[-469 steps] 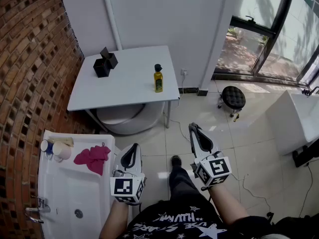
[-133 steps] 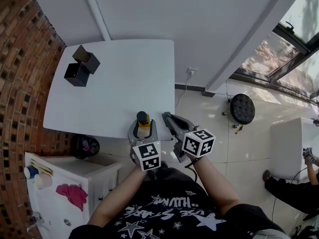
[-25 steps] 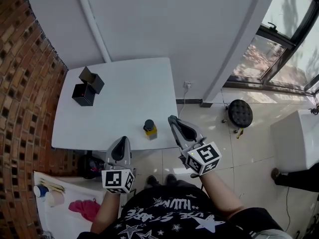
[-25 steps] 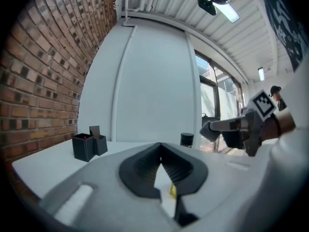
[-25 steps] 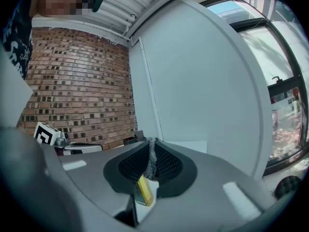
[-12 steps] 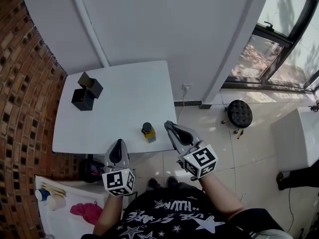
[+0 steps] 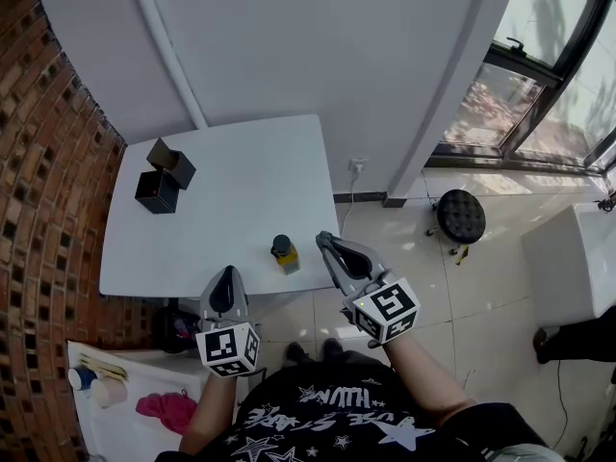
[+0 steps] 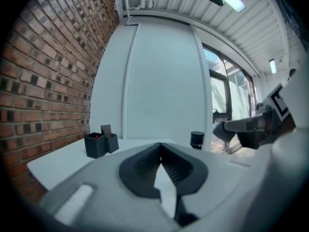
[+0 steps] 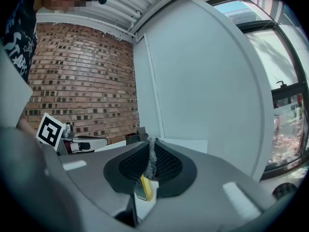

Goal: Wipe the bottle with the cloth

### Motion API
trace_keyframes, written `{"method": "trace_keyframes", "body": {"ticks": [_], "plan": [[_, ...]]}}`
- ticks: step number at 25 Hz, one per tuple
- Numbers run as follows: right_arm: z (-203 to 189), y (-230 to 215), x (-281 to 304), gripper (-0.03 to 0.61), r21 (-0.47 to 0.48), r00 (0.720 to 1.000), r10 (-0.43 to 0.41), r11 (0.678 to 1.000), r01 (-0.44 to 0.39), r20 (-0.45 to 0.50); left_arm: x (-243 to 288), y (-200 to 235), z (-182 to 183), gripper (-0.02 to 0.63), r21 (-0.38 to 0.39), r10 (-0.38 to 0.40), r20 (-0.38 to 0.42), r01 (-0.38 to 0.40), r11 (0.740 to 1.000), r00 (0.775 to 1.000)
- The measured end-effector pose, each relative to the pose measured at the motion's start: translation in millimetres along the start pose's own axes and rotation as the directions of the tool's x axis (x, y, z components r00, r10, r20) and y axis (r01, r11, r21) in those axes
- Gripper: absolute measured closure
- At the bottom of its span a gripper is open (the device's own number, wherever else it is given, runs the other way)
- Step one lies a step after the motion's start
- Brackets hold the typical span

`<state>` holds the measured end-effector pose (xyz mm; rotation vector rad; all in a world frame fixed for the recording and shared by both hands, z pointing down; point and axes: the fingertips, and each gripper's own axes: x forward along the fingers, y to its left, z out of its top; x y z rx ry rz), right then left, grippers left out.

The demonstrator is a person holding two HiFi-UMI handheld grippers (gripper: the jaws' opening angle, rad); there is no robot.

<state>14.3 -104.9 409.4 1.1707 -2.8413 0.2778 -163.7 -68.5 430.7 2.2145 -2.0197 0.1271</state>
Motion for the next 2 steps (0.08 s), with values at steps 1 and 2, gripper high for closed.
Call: {"method": "trace_keyframes", "body": {"ticks": [1,2], "plan": [[-0.1,-0.1,0.0,0.543,0.000,1.000,-0.001,1.000,0.001,-0.001,-0.1,-1.4,0.0,0.612,0.015,-0.003,0.000,0.003,1.000,1.000],[-0.1,-0.3,0.1,0.543,-0.001,1.000,-0.002,1.000,0.002,-0.001,-0.2,-2.7,0.0,0.611,0.031,-0.007,-0.001,0.007,1.000,1.000]]}}
